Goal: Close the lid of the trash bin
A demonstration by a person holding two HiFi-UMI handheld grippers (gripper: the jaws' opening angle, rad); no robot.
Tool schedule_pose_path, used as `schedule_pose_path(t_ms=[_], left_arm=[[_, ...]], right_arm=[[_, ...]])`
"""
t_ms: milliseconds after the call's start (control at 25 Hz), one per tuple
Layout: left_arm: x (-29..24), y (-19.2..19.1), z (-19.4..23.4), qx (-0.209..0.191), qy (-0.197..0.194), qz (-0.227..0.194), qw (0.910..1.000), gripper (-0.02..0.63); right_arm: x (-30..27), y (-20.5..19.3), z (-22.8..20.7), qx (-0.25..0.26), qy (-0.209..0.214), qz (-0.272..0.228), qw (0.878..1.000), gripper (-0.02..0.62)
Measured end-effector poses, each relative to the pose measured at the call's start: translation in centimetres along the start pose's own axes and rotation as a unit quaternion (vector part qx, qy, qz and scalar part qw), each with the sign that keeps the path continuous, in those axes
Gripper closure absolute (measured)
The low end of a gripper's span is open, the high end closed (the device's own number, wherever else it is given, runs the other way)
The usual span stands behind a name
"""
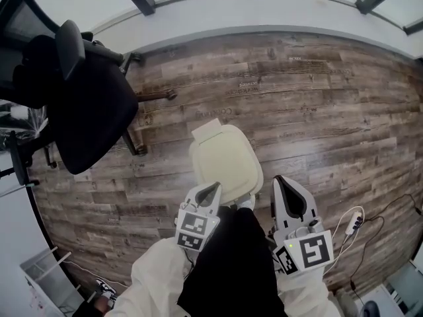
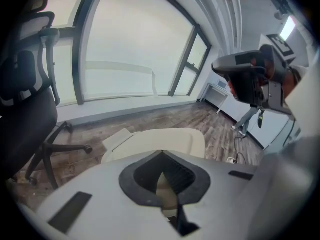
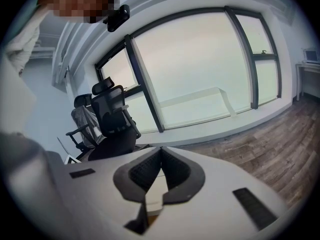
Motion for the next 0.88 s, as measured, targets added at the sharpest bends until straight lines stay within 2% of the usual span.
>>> schedule_pose_path(t_ms=[160, 440, 880], left_arm=[[-0.7, -1.3, -0.2, 0.011, 0.002, 0.011, 0.9999, 0.598], [-2.2, -3.3, -0.3, 0.055, 0.003, 0.038, 0.9977, 0.598], [-4.9, -6.3, -0.1, 0.068, 0.013, 0.085, 0.9940, 0.598]], right_arm=[[0.0, -0.5, -0.1, 0.000, 0.000, 0.005, 1.000, 0.571], [-0.1, -1.7, -0.3, -0.002, -0.002, 0.015, 1.000, 0.571], [-0.1, -3.5, -0.7, -0.008, -0.001, 0.031, 0.999, 0.571]])
Point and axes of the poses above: the fingertips, and each gripper's own axes: x backward along the fingers, z to its left, y out of its top, the point moved 5 cm from there along x, backward along the fingers, and after that the axes turned 10 degrees about x, right-handed, at the moved point
